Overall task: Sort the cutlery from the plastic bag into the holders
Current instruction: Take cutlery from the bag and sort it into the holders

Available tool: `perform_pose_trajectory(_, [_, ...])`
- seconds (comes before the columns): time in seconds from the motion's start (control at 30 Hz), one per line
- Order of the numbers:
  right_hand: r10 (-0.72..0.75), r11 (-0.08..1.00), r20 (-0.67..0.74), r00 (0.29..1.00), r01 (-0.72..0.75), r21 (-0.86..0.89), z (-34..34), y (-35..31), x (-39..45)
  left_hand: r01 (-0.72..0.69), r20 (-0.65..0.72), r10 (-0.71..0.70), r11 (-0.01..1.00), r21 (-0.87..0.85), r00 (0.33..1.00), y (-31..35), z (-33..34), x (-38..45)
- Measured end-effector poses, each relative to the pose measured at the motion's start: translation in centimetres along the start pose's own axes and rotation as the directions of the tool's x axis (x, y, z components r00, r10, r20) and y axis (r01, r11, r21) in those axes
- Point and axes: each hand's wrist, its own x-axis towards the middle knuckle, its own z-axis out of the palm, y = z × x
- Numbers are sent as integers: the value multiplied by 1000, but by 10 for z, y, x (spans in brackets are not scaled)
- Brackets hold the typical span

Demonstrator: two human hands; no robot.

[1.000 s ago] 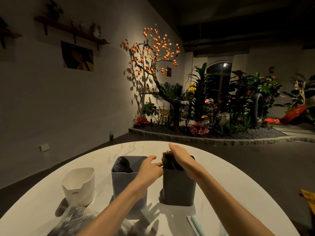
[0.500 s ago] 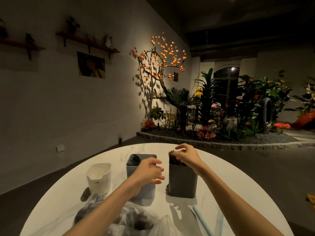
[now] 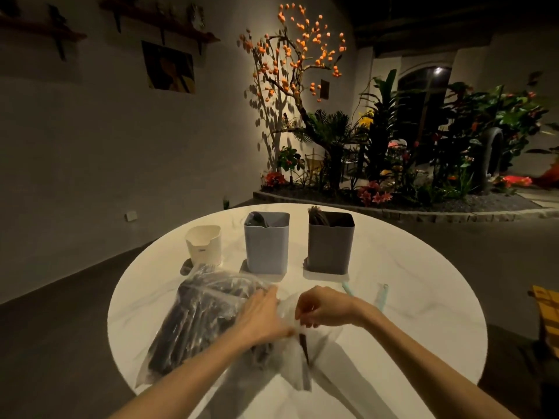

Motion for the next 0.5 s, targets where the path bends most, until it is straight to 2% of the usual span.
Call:
perform_pose_trajectory(0.1, [-14,995,-178,984,30,92,21,6,4,-38,-68,30,992,-121,997,-15,-7,-8])
perform_pose_trajectory(0.13, [-17,995,-190,982,36,95,23,9,5,-54,-97,37,984,-170,995,-18,-12,-11])
perform_pose_trajectory(0.27, [-79,995,-19,997,80,64,28,-2,4,-119,-147,72,931,-345,987,-24,-36,-22])
perform_pose_trajectory(0.37, [-182,983,-121,976,177,-44,32,-19,0,-136,-113,90,834,-535,990,-26,-41,-30])
perform_pose_trajectory(0.4, [-215,975,-100,971,208,-74,33,-23,-2,-160,-132,102,808,-566,986,-27,-41,-32])
perform_pose_trajectory(0.5, [-215,937,106,971,235,-257,39,-30,-5,-181,-191,100,862,-473,977,-32,-42,-36])
